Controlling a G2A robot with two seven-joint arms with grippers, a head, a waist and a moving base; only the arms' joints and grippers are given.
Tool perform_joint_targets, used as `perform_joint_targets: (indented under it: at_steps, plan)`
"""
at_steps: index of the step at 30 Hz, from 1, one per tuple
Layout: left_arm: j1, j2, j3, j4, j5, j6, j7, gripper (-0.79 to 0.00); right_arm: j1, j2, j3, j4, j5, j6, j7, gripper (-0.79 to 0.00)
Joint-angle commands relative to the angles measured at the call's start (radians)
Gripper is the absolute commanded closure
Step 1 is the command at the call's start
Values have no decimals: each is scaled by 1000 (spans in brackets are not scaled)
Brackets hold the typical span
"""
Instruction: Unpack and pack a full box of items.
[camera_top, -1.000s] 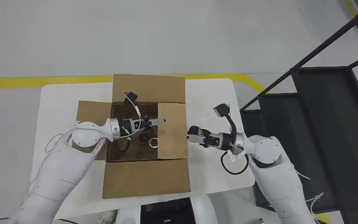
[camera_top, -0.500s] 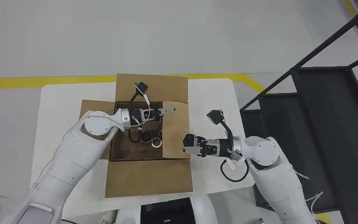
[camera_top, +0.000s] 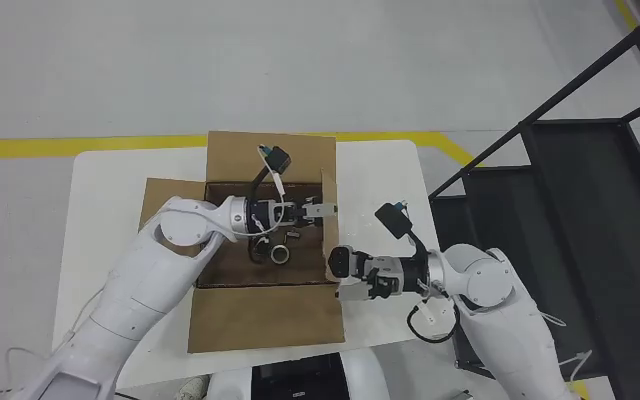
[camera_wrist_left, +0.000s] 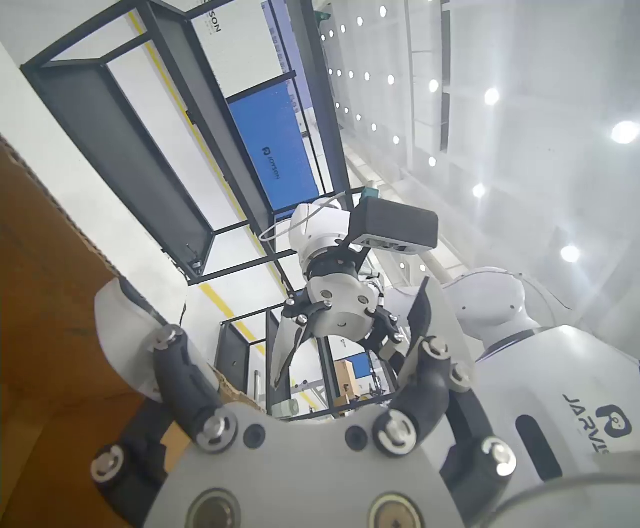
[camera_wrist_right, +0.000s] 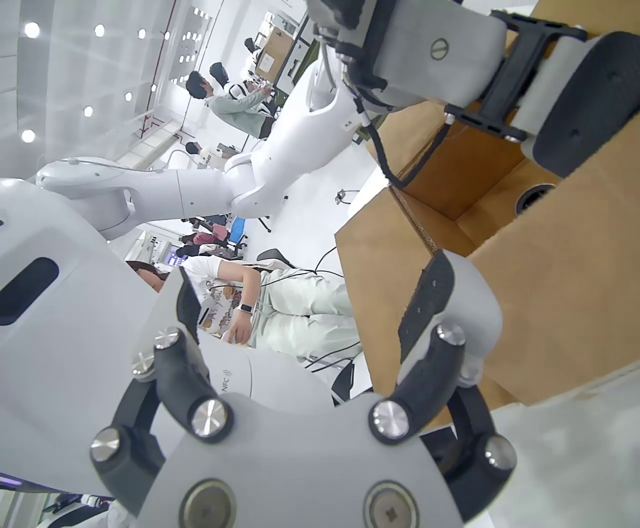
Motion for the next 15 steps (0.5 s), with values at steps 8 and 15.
perform_joint_targets:
  at_steps: [8,15]
  plan:
    - [-81,-64,109,94,-39,-28,22,-785,-50,18,47,-31,-10,63,-7,-785]
    - [-103,-80,102,139,-38,-55,14,-785,-74,21,52,-30,-106,197,-144,-785]
